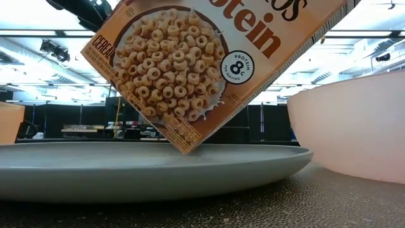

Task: Arrange a breakfast setting
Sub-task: Put cereal into the pink bowl

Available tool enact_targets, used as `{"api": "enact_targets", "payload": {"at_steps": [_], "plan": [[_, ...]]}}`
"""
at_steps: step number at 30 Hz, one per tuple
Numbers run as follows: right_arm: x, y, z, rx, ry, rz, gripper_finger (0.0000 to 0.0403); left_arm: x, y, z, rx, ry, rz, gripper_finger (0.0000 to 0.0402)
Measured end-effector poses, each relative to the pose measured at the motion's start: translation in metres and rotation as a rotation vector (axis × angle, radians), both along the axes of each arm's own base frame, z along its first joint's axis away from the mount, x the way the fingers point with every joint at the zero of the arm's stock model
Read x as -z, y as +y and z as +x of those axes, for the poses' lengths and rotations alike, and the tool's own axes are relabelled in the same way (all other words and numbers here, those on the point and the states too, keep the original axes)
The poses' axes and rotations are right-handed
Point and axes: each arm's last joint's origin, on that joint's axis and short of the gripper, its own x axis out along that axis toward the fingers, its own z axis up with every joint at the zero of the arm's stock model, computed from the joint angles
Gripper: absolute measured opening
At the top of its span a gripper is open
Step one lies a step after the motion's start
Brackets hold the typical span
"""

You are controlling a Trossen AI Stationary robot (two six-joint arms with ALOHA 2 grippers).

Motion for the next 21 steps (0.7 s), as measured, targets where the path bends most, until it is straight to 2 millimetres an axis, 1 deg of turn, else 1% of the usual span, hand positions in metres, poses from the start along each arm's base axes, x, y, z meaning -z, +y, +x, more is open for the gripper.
{"api": "enact_targets", "payload": {"at_steps": [4, 7, 21], "plan": [[0.0, 0.0, 0.0, -0.001, 0.002, -0.003, 0.0007, 0.006, -0.001, 0.01, 0.024, 0.028, -0.048, 0.0316], [0.0, 0.0, 0.0, -0.003, 0.003, -0.003, 0.0007, 0.007, -0.001, 0.014, 0.034, 0.021, -0.076, 0.0316], [0.0, 0.0, 0.0, -0.004, 0.001, -0.002, 0.0007, 0.004, 0.0, 0.013, 0.046, -0.002, -0.068, 0.0316]]}}
